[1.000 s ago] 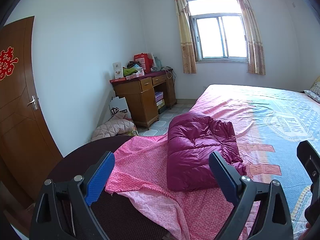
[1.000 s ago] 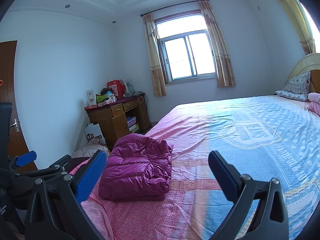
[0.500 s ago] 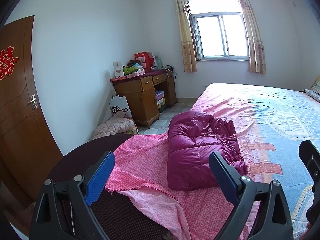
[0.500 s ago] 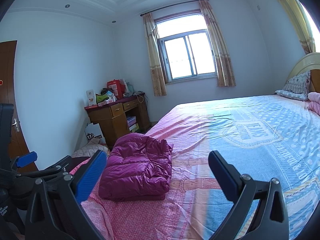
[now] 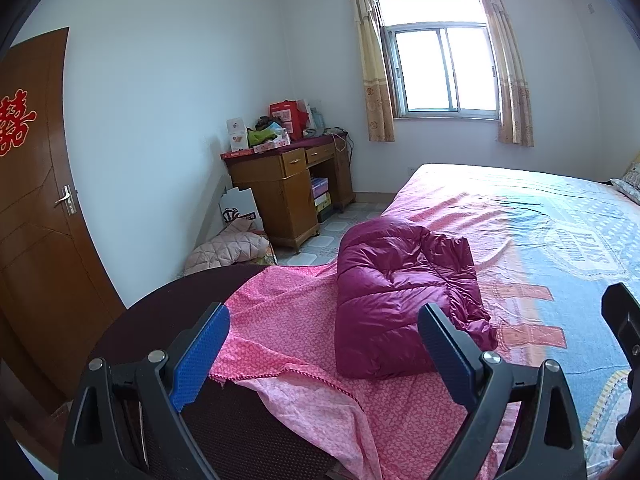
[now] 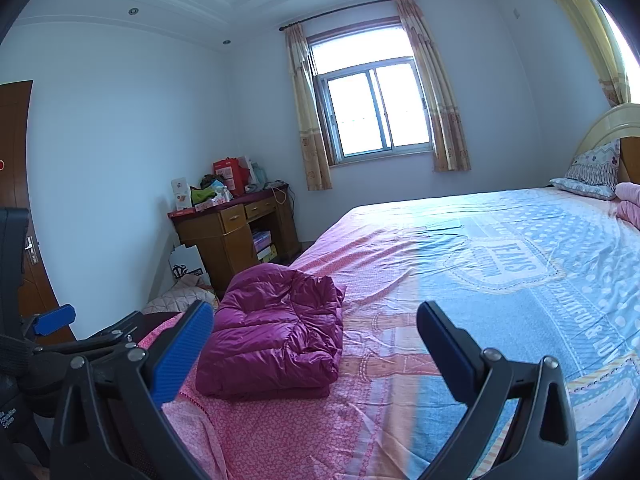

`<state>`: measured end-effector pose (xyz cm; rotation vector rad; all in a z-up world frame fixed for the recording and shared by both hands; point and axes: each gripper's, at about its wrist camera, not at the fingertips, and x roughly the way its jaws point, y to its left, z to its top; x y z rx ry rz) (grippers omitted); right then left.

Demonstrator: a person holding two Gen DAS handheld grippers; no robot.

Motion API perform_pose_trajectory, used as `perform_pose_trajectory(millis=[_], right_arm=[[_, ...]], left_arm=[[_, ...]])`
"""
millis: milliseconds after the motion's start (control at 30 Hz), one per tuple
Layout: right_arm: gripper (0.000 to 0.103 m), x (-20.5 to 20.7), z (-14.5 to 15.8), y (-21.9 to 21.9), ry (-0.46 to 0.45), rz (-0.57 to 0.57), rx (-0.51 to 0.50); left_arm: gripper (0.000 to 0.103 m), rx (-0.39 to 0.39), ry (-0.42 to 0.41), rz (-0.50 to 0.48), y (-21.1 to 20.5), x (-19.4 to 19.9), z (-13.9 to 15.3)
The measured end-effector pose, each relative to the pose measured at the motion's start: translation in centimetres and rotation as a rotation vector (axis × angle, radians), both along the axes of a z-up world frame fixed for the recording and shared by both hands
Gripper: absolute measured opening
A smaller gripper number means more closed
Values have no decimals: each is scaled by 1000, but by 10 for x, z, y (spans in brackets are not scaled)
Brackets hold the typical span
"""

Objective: Fold large clothes

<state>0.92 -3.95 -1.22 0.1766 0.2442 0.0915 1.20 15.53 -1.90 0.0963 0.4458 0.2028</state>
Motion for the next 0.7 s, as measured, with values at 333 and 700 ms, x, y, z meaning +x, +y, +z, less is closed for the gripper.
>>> perform_pose_trajectory(millis=[333,700], right_arm=[[103,0,-1,-1,2,2,2],[103,0,-4,1,12,-1,8]], left_arm=[[96,-27,13,-9,4,5,-2],[96,-35,20,-19,7,10,-7]])
